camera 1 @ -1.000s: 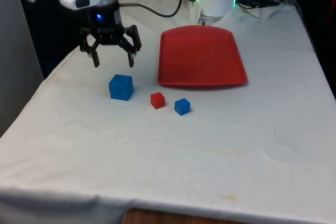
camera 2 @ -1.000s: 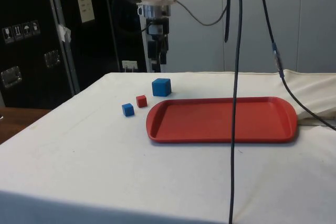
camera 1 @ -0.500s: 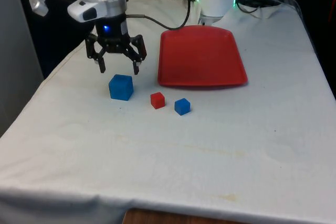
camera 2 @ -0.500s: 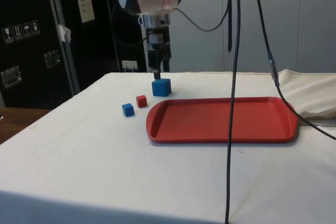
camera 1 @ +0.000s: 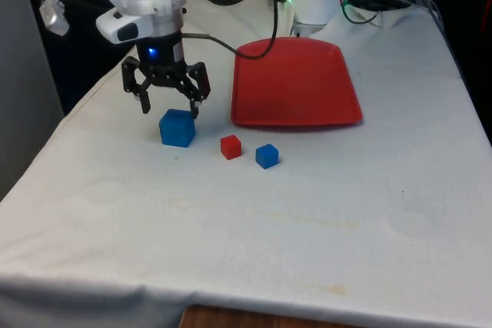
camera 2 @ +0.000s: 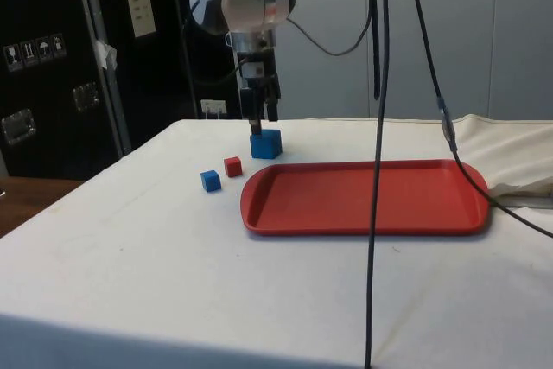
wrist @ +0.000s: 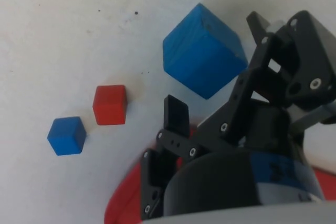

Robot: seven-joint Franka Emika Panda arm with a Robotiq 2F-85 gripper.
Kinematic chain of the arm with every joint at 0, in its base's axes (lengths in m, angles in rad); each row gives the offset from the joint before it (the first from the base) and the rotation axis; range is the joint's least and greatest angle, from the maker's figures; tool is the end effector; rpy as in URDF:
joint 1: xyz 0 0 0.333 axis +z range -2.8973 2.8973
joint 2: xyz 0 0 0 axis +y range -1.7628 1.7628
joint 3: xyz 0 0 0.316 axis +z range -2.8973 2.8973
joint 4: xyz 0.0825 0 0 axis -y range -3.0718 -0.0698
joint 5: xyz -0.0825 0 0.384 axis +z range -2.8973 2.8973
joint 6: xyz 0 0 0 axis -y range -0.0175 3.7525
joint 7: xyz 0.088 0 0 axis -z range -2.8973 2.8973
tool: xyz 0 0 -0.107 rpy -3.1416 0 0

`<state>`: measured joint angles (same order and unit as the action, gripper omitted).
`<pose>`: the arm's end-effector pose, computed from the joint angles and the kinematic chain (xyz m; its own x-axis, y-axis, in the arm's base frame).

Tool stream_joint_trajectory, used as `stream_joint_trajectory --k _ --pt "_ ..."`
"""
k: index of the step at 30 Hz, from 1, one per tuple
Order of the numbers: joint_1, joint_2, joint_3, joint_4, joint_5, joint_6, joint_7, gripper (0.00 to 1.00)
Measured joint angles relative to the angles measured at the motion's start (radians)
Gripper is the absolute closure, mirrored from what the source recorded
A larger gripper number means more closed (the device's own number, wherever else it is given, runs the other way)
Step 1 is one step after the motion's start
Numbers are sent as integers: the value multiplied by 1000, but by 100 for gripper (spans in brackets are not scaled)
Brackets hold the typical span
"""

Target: Pick up the largest block and place it onto the tray.

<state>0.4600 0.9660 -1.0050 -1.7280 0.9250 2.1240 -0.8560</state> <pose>0.6095 -0.2418 0.2086 0.9992 -0.0360 -0.0180 -0.0357 -0.9992 0.0167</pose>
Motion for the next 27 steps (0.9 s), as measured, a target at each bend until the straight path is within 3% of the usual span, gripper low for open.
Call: stream_joint_trajectory --k 7,27 --pt "1 13 7 0 2 0 25 0" --pt "-1 59 9 17 54 0 28 0"
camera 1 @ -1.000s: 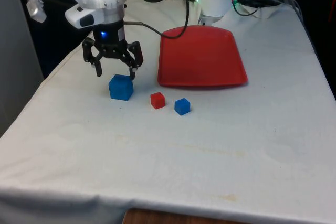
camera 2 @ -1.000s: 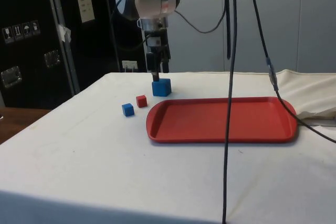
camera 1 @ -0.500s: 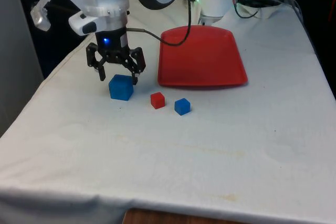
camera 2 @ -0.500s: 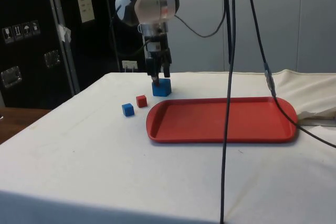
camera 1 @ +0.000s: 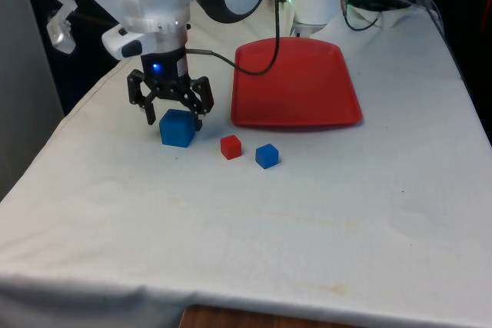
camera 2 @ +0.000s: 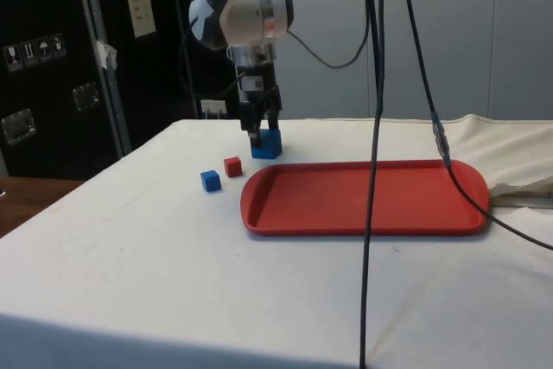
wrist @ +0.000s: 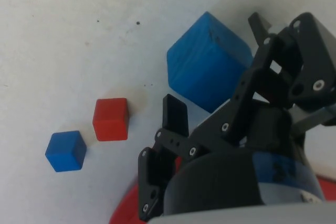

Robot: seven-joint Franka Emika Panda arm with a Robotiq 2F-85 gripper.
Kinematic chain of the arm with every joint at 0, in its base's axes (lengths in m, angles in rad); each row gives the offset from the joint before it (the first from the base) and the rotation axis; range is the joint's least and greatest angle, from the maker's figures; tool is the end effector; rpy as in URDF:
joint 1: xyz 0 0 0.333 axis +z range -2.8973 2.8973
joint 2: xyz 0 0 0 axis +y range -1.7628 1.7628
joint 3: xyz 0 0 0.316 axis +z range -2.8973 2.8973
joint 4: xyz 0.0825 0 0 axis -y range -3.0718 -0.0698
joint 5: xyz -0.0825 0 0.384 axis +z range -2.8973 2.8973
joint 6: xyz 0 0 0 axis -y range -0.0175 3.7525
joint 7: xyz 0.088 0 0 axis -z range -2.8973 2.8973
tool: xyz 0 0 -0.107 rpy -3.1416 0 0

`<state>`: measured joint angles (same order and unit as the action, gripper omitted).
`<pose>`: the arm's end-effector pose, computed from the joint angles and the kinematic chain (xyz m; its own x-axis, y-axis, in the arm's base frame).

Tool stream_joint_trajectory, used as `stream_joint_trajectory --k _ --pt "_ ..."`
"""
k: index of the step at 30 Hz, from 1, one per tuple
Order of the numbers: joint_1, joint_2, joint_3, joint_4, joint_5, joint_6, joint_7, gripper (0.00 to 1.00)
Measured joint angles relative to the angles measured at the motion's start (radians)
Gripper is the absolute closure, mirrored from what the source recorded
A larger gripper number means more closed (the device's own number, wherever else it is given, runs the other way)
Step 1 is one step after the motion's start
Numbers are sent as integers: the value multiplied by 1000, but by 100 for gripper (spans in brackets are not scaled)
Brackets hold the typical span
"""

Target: Pick up the largest block and place it onto the tray.

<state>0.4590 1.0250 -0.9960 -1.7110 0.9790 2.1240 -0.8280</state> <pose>0.6115 -0.2375 0.1835 0.9967 -0.0765 -0.0262 -0.0762 -0.9970 0.0121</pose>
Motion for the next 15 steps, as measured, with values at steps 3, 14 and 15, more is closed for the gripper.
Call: stream_joint_trajectory --k 3,14,15 --pt "0 0 0 0 0 -1 0 0" --pt "0 0 -1 0 0 -1 0 32" --pt "0 0 -1 0 0 -1 0 32"
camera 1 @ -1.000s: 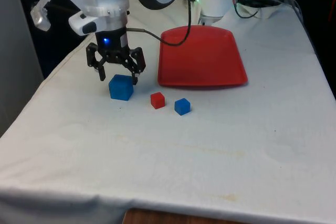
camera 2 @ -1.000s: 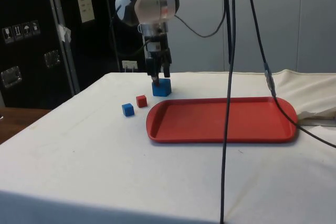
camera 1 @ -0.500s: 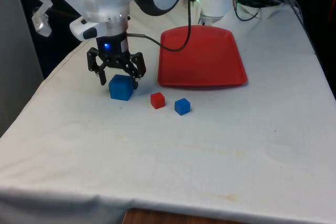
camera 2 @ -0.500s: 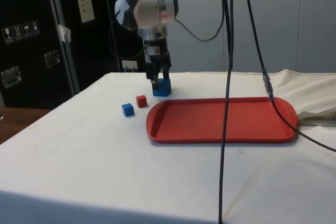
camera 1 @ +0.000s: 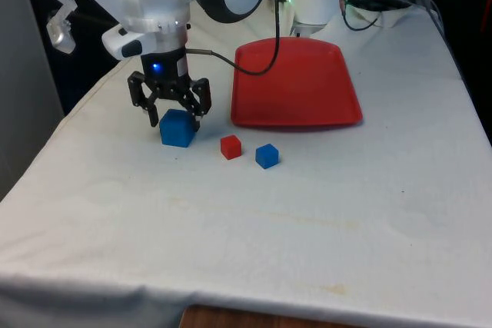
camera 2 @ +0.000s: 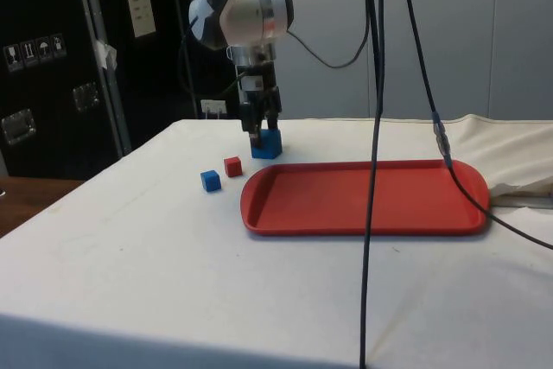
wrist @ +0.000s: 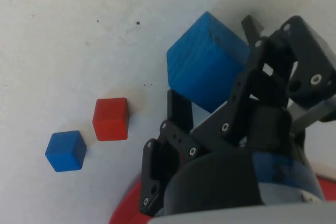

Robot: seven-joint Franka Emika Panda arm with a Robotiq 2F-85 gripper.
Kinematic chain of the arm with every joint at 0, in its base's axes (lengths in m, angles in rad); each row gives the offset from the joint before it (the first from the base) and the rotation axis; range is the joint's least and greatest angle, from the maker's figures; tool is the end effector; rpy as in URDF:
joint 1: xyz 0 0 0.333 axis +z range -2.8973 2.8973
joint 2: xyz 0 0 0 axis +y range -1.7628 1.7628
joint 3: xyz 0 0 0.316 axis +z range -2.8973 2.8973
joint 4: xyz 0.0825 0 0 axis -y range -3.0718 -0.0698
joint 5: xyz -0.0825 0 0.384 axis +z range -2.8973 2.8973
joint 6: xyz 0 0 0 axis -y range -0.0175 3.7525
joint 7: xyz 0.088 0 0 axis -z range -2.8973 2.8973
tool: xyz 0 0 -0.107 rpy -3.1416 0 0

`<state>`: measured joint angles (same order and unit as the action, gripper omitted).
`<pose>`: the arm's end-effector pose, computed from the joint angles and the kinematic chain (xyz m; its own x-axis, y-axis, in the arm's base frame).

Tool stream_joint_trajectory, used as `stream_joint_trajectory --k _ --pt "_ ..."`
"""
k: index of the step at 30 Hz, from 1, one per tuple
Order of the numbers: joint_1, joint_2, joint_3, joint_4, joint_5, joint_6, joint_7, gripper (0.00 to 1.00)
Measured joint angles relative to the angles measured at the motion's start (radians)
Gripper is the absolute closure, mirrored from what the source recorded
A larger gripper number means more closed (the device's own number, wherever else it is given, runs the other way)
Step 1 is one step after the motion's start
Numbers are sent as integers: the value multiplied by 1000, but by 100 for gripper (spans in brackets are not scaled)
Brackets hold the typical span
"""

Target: Pick up the largest block and place it onto the tray.

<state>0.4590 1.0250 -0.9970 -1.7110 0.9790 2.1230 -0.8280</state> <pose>0.6113 -0.2379 0.1838 0.9967 -0.0770 -0.0264 -0.0767 -0.9970 0.0121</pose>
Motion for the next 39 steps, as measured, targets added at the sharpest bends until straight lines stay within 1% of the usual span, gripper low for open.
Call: stream_joint_trajectory --k 2,3,5,6,16,18,19,24,25,27,30,34,35,36,37,39 --pt "0 0 0 0 0 0 0 56" --pt "0 0 0 0 0 0 0 73" --pt "1 0 0 0 0 0 0 93" --pt "1 0 0 0 0 -1 0 100" --pt "1 0 0 0 0 -1 0 100" --pt "4 -2 -9 1 0 -2 -1 100" --pt "4 -2 -9 1 0 -2 -1 100" --pt "19 -18 -39 1 -1 -29 -5 100" --pt "25 -23 -52 1 -2 -41 -7 100" --pt "31 -29 -64 1 -3 -49 -9 100" --pt "37 -33 -75 1 -4 -60 -10 100" --pt "50 -42 -97 1 -4 -76 -13 100" --pt "58 -48 -108 1 -6 -85 -13 100" --pt "62 -51 -113 1 -7 -90 -13 100" --pt "62 -51 -113 1 -7 -90 -13 100" --pt "70 -57 -124 1 -8 -101 -13 100"
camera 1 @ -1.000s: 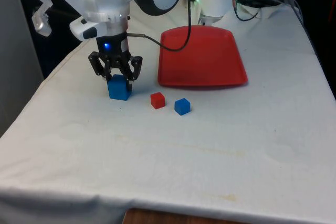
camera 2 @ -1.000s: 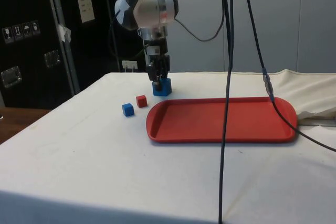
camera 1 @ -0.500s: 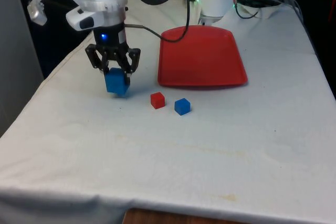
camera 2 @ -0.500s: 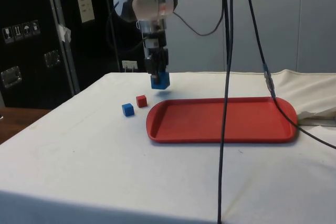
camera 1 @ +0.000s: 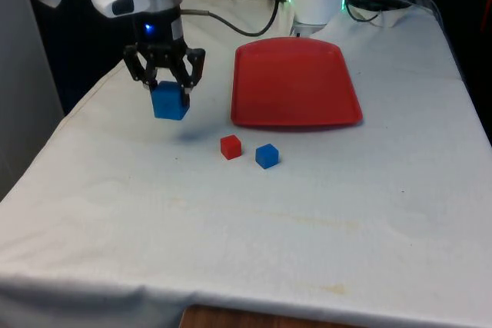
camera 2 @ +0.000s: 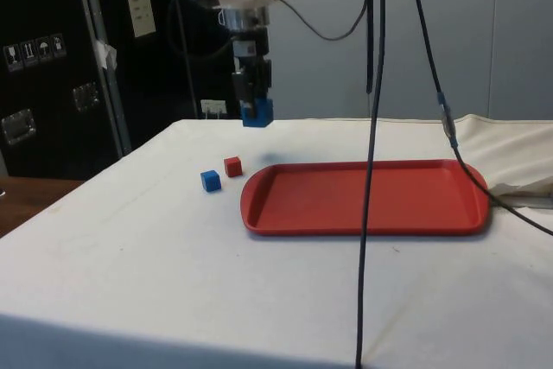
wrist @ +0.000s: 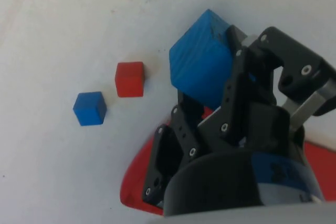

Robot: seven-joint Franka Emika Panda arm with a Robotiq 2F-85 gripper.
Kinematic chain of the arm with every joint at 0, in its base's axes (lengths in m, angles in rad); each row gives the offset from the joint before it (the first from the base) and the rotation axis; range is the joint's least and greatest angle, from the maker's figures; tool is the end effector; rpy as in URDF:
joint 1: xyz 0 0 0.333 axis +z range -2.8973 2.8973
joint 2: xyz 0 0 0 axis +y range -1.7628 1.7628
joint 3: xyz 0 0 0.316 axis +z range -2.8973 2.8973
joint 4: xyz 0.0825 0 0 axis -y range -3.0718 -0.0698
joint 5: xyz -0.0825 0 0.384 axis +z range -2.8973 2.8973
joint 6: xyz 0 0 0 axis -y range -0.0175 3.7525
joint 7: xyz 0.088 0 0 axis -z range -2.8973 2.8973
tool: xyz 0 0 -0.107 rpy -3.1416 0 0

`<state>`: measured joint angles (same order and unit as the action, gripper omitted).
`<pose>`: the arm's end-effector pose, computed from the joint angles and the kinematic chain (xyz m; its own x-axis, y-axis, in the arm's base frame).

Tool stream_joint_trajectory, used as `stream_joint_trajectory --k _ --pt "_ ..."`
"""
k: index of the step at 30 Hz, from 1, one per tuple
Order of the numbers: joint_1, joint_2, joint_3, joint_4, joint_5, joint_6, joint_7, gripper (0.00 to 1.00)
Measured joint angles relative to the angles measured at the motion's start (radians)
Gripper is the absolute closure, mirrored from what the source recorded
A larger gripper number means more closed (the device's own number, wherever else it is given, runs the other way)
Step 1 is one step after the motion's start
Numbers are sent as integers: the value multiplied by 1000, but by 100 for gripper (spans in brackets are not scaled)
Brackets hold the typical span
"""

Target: Pick up the largest block and place it onto the tray.

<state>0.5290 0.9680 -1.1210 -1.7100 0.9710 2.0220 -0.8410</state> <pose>0.6167 -0.2354 0.2517 0.9983 -0.0580 0.0048 -0.0580 -0.9983 -0.0002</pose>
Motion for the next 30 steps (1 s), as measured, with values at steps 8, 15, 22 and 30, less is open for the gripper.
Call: stream_joint_trajectory --k 8,15,22,30 --pt "30 -23 -24 0 -15 -22 7 100" --pt "68 -67 -44 -21 -41 -41 18 100" --pt "102 -117 -55 -63 -73 -40 23 100" --pt "132 -165 -68 -101 -98 -39 25 100"
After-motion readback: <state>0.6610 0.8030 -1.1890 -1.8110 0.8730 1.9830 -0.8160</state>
